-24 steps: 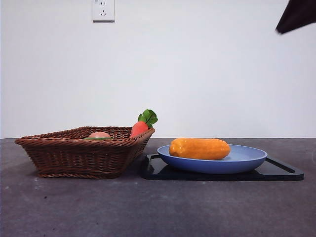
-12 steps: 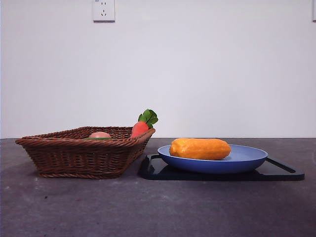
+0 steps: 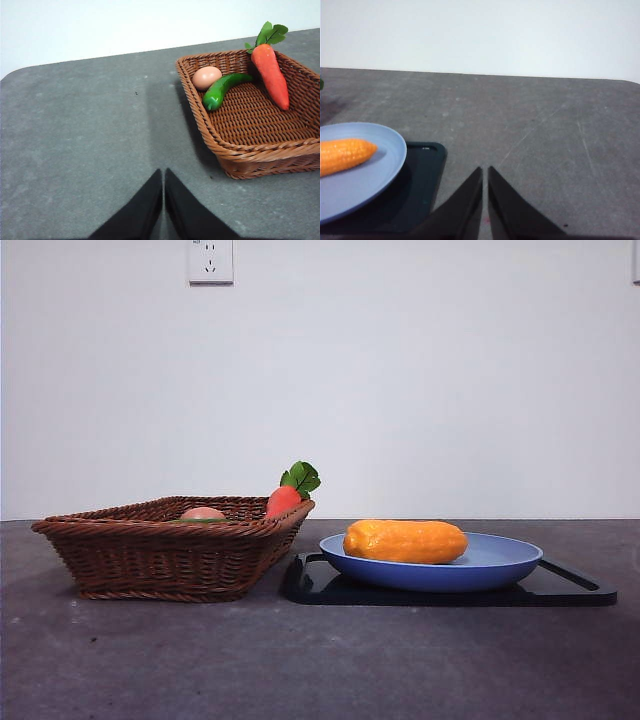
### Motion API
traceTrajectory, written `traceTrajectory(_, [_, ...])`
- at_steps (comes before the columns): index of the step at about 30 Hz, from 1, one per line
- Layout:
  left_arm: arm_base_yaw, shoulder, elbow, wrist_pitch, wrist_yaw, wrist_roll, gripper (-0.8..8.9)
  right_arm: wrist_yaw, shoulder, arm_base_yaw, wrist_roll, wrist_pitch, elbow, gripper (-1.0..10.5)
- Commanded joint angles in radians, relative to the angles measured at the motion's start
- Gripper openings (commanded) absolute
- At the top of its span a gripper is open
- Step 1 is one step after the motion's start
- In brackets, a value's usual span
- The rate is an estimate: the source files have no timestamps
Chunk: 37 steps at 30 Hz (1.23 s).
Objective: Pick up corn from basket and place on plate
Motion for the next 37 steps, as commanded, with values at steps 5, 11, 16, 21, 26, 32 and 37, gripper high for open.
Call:
traceTrajectory(5, [0.002, -0.001, -0.011, -0.046, 0.004, -0.009, 0.08, 0.006, -0.079, -0.001, -0.008, -0.063, -0.044, 0.0])
traceTrajectory(11, [0.002, 0.000, -0.011, -0.046, 0.004, -0.010, 0.08, 0.023, -0.078, -0.001, -0.008, -0.129, -0.043, 0.0])
traceTrajectory(16, [0.002, 0.000, -0.011, -0.046, 0.004, -0.009, 0.08, 0.025, -0.078, -0.001, -0.008, -0.123, -0.043, 0.0])
traceTrajectory(21, [0.002, 0.000, -0.011, -0.045, 0.004, -0.009, 0.08, 0.025, -0.078, -0.001, -0.008, -0.110, -0.043, 0.0])
traceTrajectory(26, [0.002, 0.000, -0.011, -0.046, 0.004, -0.009, 0.08, 0.025, -0.078, -0.001, -0.008, -0.110, -0.043, 0.0])
traceTrajectory(32, [0.002, 0.000, -0.011, -0.045, 0.004, -0.009, 0.08, 0.025, -0.078, -0.001, -0.008, -0.110, -0.043, 0.0])
traceTrajectory(37, [0.002, 0.000, -0.011, -0.046, 0.004, -0.009, 0.08, 0.025, -0.078, -0.001, -0.008, -0.110, -0.043, 0.0])
